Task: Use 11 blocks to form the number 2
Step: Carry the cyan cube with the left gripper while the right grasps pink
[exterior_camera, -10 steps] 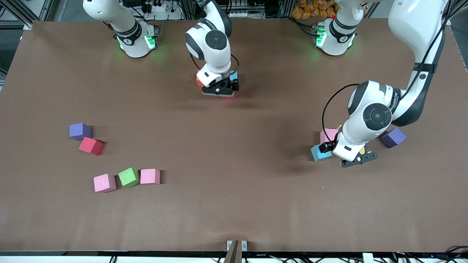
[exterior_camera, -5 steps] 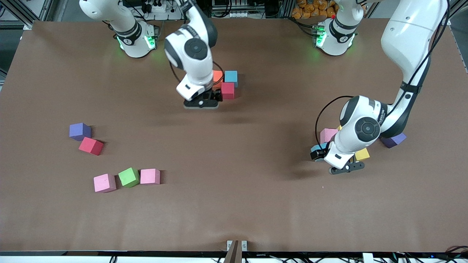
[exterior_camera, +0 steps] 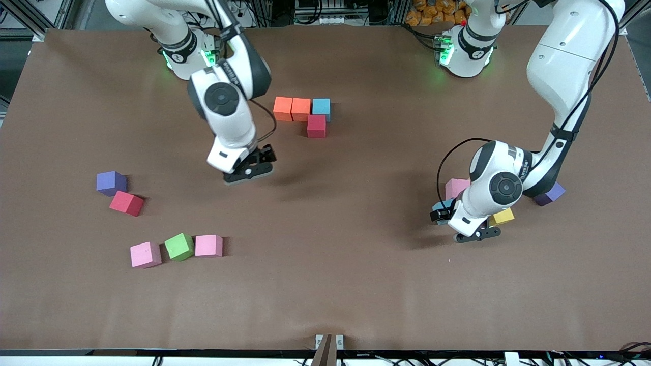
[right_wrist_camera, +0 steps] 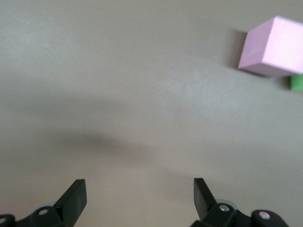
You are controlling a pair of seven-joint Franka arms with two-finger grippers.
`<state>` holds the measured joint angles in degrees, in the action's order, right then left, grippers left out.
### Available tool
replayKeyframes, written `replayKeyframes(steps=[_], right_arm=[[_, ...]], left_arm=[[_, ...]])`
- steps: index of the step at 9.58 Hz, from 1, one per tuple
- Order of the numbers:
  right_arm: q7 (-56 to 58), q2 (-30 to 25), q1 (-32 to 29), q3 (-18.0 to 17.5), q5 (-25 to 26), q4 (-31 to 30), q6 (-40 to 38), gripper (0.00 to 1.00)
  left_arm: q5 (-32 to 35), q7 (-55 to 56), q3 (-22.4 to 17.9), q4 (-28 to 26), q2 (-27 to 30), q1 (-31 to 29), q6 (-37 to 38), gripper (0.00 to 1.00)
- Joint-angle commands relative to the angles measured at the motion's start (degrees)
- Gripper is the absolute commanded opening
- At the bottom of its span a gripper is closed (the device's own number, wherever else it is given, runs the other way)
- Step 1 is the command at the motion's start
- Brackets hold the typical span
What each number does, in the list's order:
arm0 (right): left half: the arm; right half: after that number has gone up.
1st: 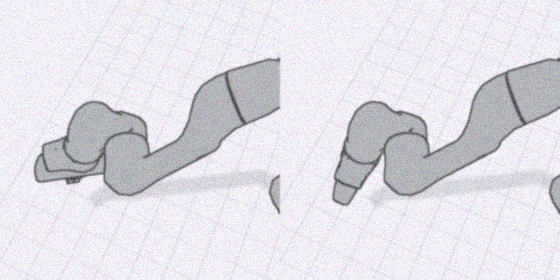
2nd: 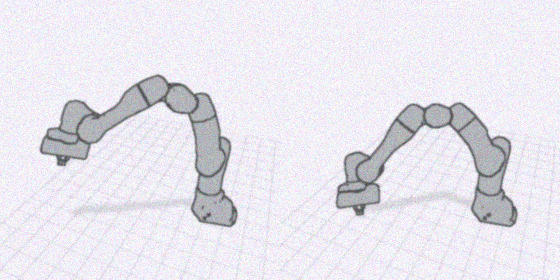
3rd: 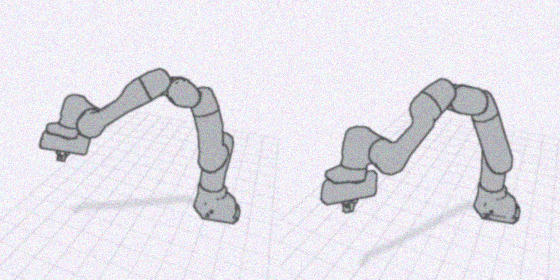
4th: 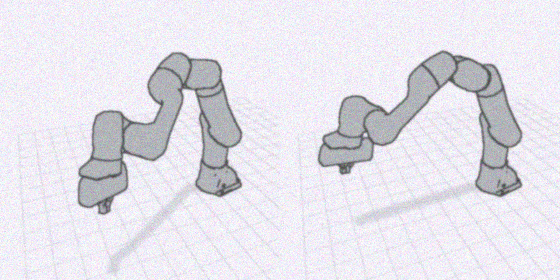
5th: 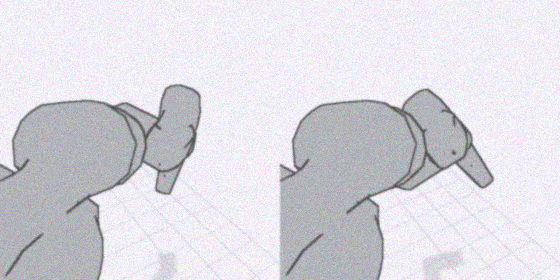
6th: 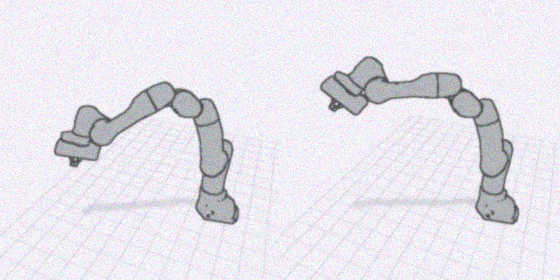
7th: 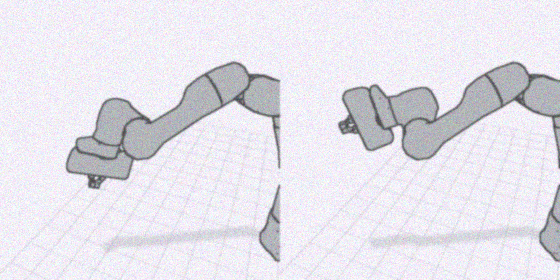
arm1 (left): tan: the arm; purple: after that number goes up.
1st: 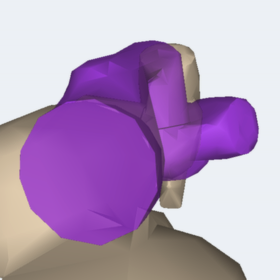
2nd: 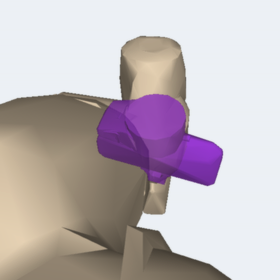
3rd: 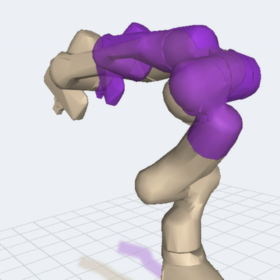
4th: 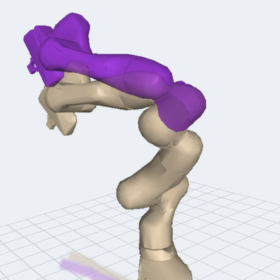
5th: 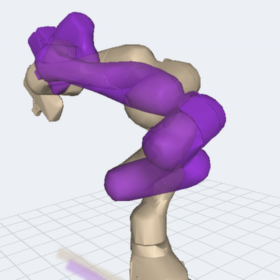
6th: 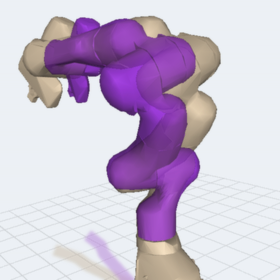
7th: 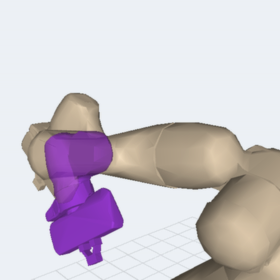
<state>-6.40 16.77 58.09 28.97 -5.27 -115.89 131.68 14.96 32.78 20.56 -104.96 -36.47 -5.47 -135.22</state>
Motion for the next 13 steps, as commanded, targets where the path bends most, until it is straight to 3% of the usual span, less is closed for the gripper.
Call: replayKeyframes(steps=[1,2,5,6,8,10,13], right_arm=[[9.9,0.5,-4.2,-0.8,0.3,0.6,1.5,1.00],[14.3,0.9,-6.9,-1.5,0.2,0.7,1.8,1.00],[26.9,2.3,-18.0,-9.3,-0.4,2.4,2.0,1.00],[31.5,3.2,-19.0,-9.5,-0.5,3.0,2.0,1.00],[43.2,5.8,-20.6,-9.6,-0.7,5.8,2.2,1.00],[58.7,10.3,-23.1,-10.0,-4.5,10.1,3.4,1.00],[73.3,15.6,-32.8,-16.6,-9.8,15.3,3.3,1.00]], left_arm=[[1.7,-0.5,0.8,-1.3,0.6,-0.6,-0.6,0.00],[1.7,-0.6,1.2,-1.3,0.9,-0.2,-0.6,0.00],[1.7,-5.6,4.7,-0.8,2.4,0.0,0.0,0.00],[1.8,-8.1,5.4,-0.3,3.5,1.0,0.9,0.00],[3.8,-9.6,5.5,1.3,4.0,6.3,2.1,0.00],[6.1,-9.6,5.5,4.1,4.3,12.5,5.7,0.00],[7.2,-9.7,5.5,6.0,4.3,17.7,7.4,0.00]])
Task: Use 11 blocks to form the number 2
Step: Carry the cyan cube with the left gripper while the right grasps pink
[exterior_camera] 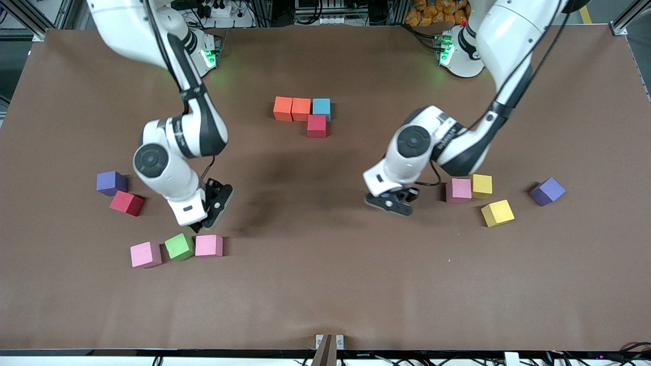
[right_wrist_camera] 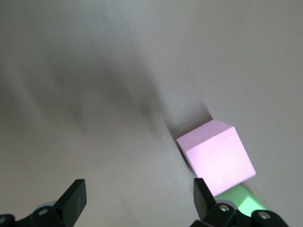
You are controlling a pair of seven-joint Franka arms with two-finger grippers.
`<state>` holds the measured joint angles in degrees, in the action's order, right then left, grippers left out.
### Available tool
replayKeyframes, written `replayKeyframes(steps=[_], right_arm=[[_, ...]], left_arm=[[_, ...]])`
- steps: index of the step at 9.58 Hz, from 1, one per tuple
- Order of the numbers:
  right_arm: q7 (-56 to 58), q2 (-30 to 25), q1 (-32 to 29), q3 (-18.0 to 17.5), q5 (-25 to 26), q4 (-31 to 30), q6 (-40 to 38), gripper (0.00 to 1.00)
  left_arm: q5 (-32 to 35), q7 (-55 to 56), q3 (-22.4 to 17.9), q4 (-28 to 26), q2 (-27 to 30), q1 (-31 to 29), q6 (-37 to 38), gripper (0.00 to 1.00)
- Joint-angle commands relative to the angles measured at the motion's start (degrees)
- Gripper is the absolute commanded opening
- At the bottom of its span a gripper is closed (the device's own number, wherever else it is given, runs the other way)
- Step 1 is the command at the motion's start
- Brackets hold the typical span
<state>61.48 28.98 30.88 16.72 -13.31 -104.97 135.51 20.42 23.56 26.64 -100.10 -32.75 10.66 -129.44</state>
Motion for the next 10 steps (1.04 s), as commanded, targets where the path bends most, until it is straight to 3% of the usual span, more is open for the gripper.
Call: replayKeyframes(steps=[1,3,7,10], right_arm=[[7.1,4.8,-9.2,-7.6,-1.8,6.5,-0.8,1.00],[12.1,8.2,-13.0,-10.6,-1.7,11.8,-1.1,1.00],[21.2,13.0,-13.9,-10.7,-1.6,17.0,-0.6,1.00],[21.3,14.0,-15.3,-11.6,-1.8,17.5,-0.9,1.00]], left_arm=[[2.8,-0.5,-0.6,1.3,0.8,3.3,3.1,0.00],[7.2,-1.1,-0.6,2.3,1.2,6.3,5.9,0.00],[6.3,-1.2,-0.8,4.4,1.2,13.4,6.9,0.00],[3.8,-1.0,-0.8,5.3,2.2,17.8,9.7,0.00]])
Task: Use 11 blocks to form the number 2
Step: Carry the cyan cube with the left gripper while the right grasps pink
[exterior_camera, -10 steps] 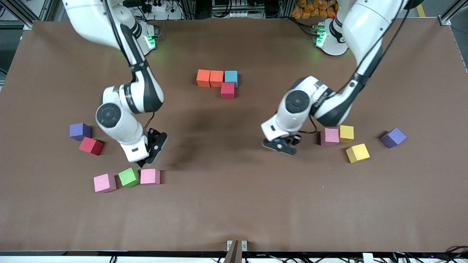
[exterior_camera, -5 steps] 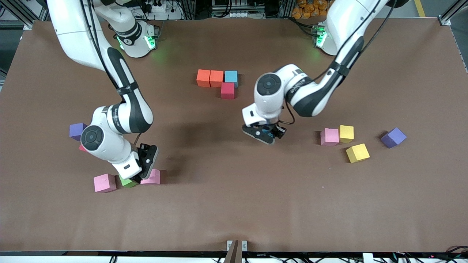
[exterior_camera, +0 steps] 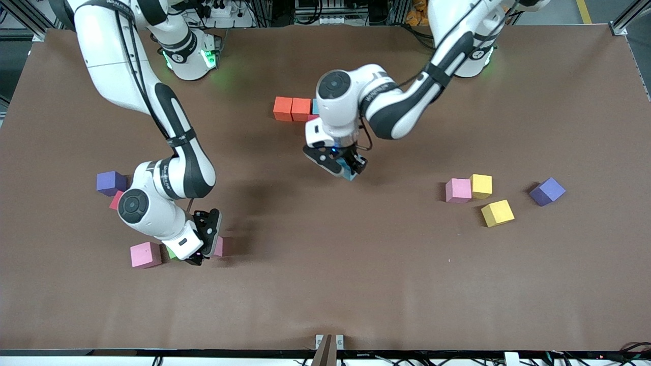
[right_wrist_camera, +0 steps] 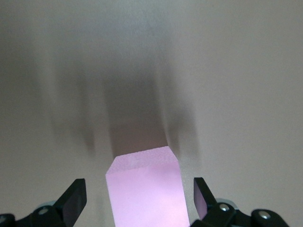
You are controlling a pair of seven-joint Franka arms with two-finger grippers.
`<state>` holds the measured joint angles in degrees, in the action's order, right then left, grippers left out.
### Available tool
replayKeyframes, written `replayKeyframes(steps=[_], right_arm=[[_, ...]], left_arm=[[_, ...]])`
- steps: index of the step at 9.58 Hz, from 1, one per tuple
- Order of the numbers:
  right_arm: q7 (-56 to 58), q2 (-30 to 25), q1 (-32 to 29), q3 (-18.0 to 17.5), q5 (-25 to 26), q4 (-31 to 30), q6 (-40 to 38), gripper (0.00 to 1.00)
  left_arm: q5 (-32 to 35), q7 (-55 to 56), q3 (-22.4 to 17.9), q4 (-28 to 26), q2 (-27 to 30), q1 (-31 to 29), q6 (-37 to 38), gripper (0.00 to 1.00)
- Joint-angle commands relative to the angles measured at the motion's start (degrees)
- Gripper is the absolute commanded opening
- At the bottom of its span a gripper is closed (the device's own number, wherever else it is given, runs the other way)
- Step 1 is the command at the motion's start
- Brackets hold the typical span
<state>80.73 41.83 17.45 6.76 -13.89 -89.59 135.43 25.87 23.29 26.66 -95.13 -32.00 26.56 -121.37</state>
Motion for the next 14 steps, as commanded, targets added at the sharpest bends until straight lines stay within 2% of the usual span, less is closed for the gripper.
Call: replayKeyframes(steps=[1,3,4,5,7,8,10,11,13,14], right_arm=[[2.2,1.5,-2.0,-1.7,-1.1,2.2,-0.9,1.00],[4.5,2.9,-3.4,-2.8,-1.3,3.4,-0.7,1.00],[5.0,3.5,-4.9,-4.4,-1.3,3.4,-0.4,1.00],[5.0,3.9,-5.2,-4.8,-1.3,3.4,-0.3,1.00],[4.6,3.9,-5.2,-4.8,-1.3,3.4,-0.3,1.00],[4.5,3.9,-5.1,-4.8,-1.3,3.4,-0.4,0.94],[4.4,3.8,-5.1,-4.8,-1.4,3.4,-0.5,0.61],[4.4,3.8,-5.1,-4.8,-1.4,3.4,-0.5,0.48],[4.3,3.7,-5.1,-4.8,-1.5,3.4,-0.7,0.35],[3.3,3.5,-5.1,-4.8,-1.5,3.4,-0.9,0.33]], left_arm=[[-2.5,-0.5,-0.8,0.6,1.9,2.7,1.7,0.00],[-5.7,-0.1,-0.8,0.6,1.2,2.6,1.7,0.00],[-13.1,3.6,-1.2,0.7,0.5,2.6,1.7,0.00],[-17.2,8.6,-1.4,0.7,0.5,2.9,1.7,0.00],[-17.8,19.2,-2.2,0.7,-0.2,3.6,1.7,0.00],[-17.8,21.5,-2.3,0.7,-1.1,3.8,1.5,0.00],[-18.3,31.6,-5.5,0.7,-2.6,6.5,-0.9,0.00],[-19.1,35.6,-5.8,0.7,-3.2,6.9,-3.2,0.00],[-19.5,38.1,-7.0,0.7,-4.2,8.8,-5.5,0.00],[-19.5,38.4,-8.4,0.7,-4.5,10.4,-7.3,0.00]])
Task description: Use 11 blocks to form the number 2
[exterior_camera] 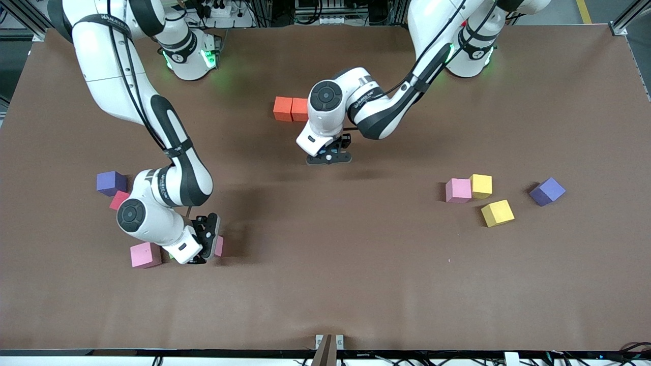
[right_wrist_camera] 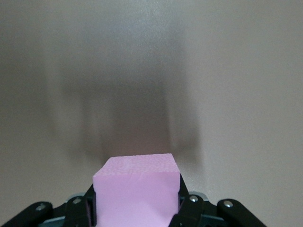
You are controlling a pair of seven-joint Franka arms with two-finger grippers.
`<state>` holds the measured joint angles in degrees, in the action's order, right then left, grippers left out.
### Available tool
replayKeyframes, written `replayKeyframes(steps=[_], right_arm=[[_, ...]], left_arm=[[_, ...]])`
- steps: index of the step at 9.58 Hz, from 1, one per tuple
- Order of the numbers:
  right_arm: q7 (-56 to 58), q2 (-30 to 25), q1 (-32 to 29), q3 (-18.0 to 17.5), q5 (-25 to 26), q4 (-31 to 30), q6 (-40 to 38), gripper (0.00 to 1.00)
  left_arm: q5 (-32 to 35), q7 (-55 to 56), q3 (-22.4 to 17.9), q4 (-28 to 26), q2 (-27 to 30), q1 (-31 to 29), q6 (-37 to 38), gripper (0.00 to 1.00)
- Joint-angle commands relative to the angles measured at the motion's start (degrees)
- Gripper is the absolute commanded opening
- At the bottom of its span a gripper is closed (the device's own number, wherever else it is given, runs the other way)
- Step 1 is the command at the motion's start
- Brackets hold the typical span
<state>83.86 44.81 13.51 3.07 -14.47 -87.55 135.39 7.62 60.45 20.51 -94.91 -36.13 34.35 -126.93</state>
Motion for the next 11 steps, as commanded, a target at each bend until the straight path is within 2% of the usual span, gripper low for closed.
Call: replayKeyframes(steps=[1,4,8,11], right_arm=[[-1.4,0.2,-0.8,-1.1,-0.9,1.4,-1.0,0.33],[-6.1,-0.6,0.1,-1.2,-0.7,2.4,-3.8,0.32],[-12.7,-2.9,2.0,-1.1,-0.6,2.4,-8.5,0.32],[-17.3,-4.8,3.0,-1.1,-0.6,2.2,-11.6,0.32]], left_arm=[[-1.1,1.2,-2.9,0.6,-1.4,4.3,-3.4,0.00],[0.5,-0.9,-3.8,0.5,-2.8,7.2,-5.3,0.00],[5.1,-7.1,-3.9,-0.8,-2.7,7.3,-5.4,0.00],[6.2,-7.2,-3.8,-0.8,-3.0,7.4,-5.5,0.00]])
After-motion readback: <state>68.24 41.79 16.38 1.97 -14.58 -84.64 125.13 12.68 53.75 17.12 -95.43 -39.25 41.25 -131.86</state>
